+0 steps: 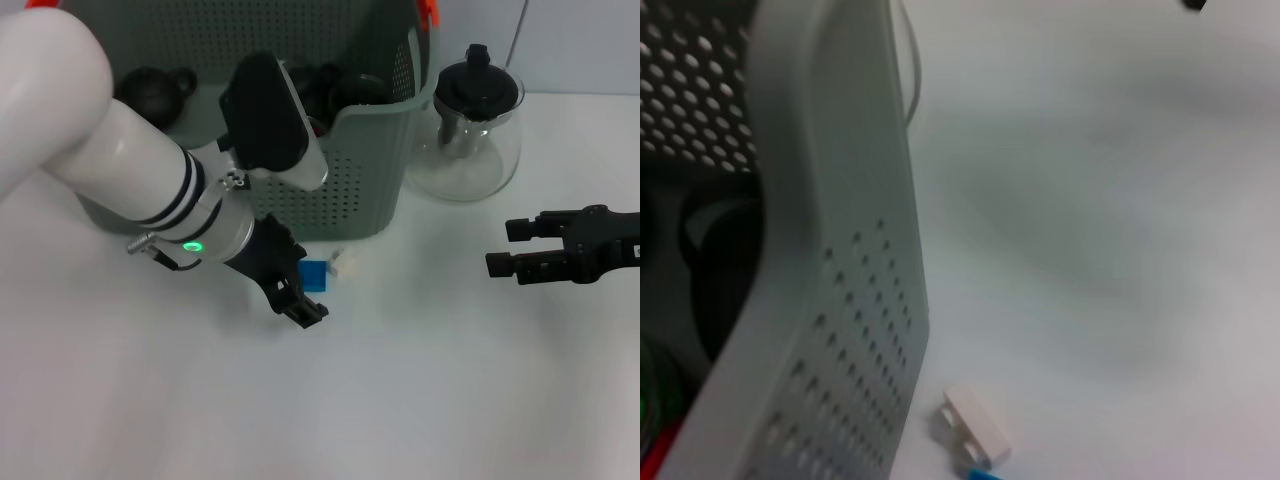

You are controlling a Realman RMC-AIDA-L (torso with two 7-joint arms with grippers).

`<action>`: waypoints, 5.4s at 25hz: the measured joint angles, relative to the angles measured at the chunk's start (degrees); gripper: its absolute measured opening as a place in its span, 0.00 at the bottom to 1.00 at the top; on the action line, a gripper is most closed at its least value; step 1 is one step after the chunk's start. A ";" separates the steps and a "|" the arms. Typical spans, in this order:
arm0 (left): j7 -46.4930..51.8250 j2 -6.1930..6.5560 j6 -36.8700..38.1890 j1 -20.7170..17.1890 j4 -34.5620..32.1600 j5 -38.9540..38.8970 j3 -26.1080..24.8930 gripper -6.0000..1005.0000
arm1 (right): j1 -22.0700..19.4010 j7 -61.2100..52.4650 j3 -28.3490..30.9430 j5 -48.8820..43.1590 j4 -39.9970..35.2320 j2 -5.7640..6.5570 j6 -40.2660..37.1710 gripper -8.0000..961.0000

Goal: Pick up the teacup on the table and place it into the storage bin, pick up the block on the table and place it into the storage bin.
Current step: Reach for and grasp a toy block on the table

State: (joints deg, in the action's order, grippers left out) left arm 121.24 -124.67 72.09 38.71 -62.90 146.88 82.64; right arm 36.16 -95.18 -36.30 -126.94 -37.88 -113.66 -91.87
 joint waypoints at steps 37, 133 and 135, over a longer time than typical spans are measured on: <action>0.05 0.04 -11.23 4.74 11.36 1.23 4.36 0.79 | 0.05 0.21 -0.05 -0.06 0.09 0.02 0.59 0.87; 29.99 -0.06 -8.30 11.91 14.09 4.49 13.12 0.67 | -0.33 1.10 0.00 0.01 0.00 0.02 0.65 0.87; 30.00 -0.05 -8.28 11.94 14.09 4.53 13.12 0.66 | -0.36 1.15 0.00 0.05 0.00 0.02 0.65 0.87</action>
State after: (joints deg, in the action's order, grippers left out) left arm 151.24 -124.72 63.81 50.65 -48.81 151.42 95.76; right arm 35.80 -94.03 -36.30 -126.89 -37.88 -113.64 -91.23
